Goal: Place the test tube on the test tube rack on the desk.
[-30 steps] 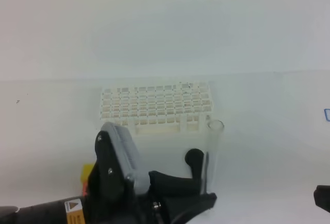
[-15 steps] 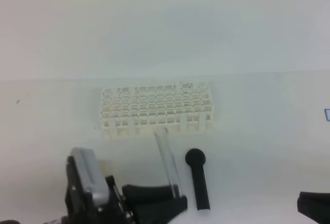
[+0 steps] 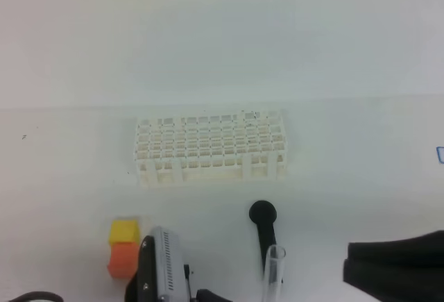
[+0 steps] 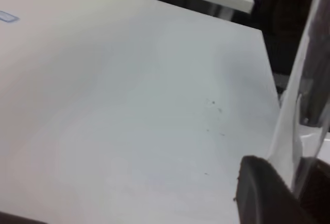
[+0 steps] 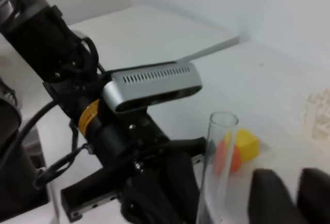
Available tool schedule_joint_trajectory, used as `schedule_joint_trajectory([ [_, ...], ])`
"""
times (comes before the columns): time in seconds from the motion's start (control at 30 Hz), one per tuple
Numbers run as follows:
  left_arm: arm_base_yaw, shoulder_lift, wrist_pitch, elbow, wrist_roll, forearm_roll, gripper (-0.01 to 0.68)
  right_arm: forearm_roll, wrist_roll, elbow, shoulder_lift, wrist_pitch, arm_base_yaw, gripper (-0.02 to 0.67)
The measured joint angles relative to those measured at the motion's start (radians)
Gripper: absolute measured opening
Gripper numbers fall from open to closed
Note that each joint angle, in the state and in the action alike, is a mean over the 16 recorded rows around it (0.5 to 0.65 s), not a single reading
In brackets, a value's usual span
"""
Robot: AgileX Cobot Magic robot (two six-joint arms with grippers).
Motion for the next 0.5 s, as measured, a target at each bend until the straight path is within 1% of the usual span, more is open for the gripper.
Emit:
schedule_joint_trajectory([
  [0.07, 0.0, 0.002, -0.011, -0.012, -0.001, 0.012, 0.054, 0.025, -0.023, -0.005, 0.038, 0.024, 0.0, 0.198],
  [0.3, 0.0, 0.003, -0.004, -0.057, -0.006, 0.004, 0.054, 0.061, -0.075, -0.046, 0.155, 0.083, 0.0, 0.391],
  [0.4, 0.0, 0.002, -0.014, -0.075, -0.006, -0.006, 0.04, 0.064, -0.093, -0.073, 0.197, 0.105, 0.0, 0.444],
  [0.5, 0.0, 0.003, -0.008, -0.09, -0.008, -0.007, 0.047, 0.065, -0.107, -0.104, 0.235, 0.127, 0.0, 0.47],
])
